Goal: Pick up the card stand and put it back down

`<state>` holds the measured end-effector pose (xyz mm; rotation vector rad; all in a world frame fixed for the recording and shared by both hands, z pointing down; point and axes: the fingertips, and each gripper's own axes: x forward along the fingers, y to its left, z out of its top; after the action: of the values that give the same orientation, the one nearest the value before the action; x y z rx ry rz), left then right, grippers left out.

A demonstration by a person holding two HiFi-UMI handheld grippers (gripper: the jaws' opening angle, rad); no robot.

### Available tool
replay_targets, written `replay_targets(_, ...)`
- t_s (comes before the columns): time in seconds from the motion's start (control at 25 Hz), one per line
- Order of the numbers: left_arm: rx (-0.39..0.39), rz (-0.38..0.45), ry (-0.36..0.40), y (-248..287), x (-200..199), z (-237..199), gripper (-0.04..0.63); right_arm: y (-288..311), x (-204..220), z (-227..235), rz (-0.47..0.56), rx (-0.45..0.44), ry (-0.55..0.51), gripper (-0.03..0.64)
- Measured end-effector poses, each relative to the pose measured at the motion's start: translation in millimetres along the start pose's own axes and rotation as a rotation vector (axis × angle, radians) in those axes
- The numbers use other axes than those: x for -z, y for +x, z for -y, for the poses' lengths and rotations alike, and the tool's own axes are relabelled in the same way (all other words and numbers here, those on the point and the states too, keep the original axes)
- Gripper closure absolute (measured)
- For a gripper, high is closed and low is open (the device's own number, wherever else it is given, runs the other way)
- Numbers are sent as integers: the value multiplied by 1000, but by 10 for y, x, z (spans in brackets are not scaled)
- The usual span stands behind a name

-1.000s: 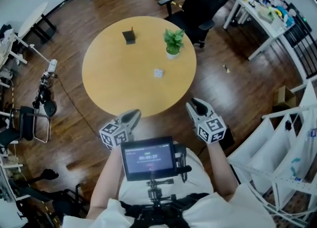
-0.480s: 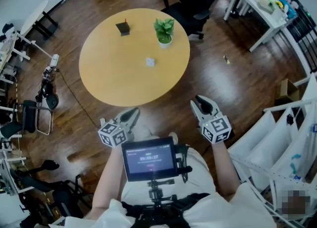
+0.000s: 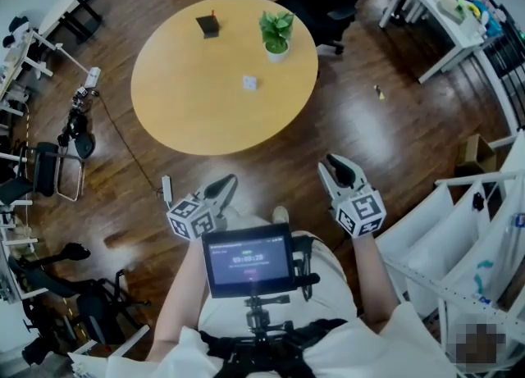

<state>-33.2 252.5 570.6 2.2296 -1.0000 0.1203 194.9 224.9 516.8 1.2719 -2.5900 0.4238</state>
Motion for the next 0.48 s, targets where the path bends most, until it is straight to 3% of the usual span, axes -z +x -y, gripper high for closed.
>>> replay_targets(0.28, 2, -34, -7, -97, 11, -104, 578, 44, -149, -194, 44, 1, 63, 503)
replay_targets(0.48, 16, -37, 31, -50, -168, -121, 578, -11, -150, -151, 55, 35, 79, 503)
